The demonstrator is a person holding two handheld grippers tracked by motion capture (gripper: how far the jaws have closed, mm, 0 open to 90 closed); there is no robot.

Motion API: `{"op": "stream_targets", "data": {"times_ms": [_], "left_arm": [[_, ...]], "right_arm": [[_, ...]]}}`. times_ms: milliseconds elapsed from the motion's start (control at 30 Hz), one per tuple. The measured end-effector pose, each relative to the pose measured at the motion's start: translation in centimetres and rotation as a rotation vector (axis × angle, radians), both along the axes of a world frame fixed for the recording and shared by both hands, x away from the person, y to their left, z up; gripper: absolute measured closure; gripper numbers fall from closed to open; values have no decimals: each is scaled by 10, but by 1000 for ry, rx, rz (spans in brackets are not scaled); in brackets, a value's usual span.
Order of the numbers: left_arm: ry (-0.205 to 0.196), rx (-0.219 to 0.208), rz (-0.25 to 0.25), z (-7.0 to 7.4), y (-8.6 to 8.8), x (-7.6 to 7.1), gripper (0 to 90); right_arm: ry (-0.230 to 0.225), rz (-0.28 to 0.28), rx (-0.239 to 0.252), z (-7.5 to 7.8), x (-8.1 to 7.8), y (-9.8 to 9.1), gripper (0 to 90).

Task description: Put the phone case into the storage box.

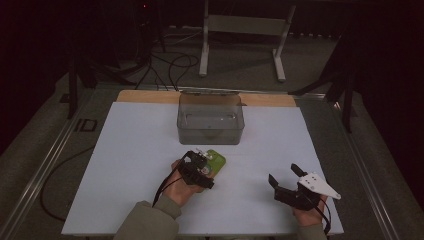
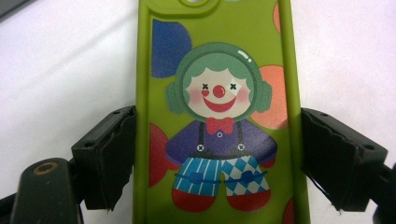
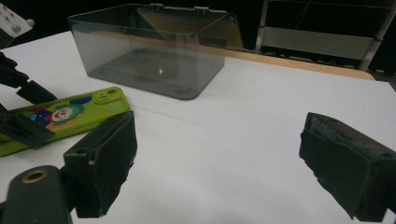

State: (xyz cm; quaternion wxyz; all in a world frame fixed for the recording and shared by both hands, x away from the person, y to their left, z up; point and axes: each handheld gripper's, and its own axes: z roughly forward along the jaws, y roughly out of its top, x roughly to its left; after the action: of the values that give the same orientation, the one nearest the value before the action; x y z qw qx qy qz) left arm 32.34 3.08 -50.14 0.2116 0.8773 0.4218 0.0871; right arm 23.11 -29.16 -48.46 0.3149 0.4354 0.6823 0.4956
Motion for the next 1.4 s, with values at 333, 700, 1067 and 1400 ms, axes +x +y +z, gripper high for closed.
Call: {"op": "stream_targets", "data": {"times_ms": [333,700,1067,1400], "left_arm": [[-10,-28,8,4,3,0,167],[-49,-58,26,13,8,-2,167],[-104,-104,52,27,16,-6,167],[-192,-160,76,46,26,-10,167]], "right_arm": [[17,8,5,-1,1,0,110],[38,23,14,1,1,2,126],[71,44,26,2,3,7,124],[100,79,62,13,8,17,124]]}}
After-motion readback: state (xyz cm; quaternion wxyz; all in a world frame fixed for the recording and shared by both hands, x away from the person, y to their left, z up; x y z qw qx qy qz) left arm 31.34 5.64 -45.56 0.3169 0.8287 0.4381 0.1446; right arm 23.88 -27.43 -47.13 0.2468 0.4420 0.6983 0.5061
